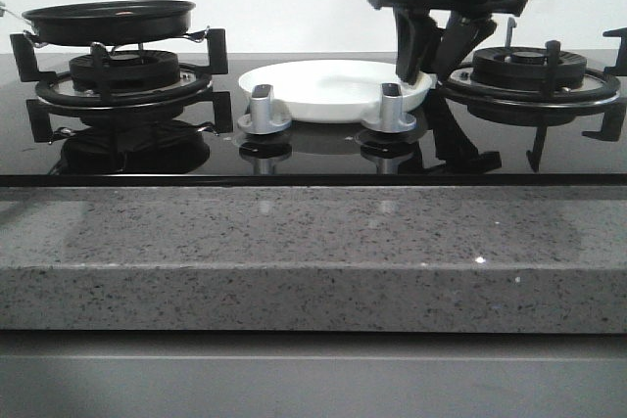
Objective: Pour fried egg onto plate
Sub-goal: 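Reach the right gripper down to the rim of the white plate, then grip the plate rim with the right gripper and lift it toward the pan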
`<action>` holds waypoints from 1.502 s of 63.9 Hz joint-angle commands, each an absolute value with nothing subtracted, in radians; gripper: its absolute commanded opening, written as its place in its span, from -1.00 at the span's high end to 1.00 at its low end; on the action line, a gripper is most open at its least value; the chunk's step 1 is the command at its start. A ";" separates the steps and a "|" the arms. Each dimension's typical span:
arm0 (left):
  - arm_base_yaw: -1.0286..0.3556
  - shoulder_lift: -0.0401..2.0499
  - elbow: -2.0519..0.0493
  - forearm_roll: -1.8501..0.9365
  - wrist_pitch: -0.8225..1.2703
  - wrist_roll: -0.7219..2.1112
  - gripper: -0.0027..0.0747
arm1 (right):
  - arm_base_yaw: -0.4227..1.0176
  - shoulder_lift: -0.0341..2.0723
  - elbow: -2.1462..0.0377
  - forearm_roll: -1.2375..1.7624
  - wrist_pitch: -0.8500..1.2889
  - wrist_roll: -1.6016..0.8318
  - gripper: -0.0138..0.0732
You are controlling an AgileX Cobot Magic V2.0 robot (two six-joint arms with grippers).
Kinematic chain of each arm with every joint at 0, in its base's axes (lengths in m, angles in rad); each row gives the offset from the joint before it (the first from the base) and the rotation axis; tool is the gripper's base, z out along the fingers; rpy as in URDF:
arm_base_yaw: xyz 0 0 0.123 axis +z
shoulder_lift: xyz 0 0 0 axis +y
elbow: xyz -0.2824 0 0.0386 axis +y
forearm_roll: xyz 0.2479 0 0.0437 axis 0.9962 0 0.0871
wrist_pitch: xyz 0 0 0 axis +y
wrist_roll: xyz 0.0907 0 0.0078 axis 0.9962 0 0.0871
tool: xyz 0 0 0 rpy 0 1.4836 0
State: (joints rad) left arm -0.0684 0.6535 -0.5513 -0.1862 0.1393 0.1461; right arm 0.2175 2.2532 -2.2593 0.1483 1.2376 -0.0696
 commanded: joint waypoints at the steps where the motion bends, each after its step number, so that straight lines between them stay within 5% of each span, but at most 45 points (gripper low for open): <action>1: -0.074 0.655 -0.590 -0.189 0.054 0.137 -0.80 | 0.219 2.199 -2.303 0.179 1.274 -0.087 -0.21; 24: -0.074 0.655 -0.590 -0.189 0.054 0.137 -0.80 | 0.219 2.211 -2.303 0.189 1.285 -0.088 0.30; 38: -0.074 0.655 -0.590 -0.189 0.054 0.137 -0.80 | 0.219 2.211 -2.311 0.189 1.320 -0.088 0.86; 96: -0.074 0.655 -0.590 -0.189 0.054 0.137 -0.80 | 0.221 2.034 -2.283 0.318 1.329 -0.079 0.82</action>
State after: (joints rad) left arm -0.0684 0.6535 -0.5513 -0.1862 0.1393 0.1461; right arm 0.2175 2.1310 -2.2899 0.2755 1.2541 -0.0673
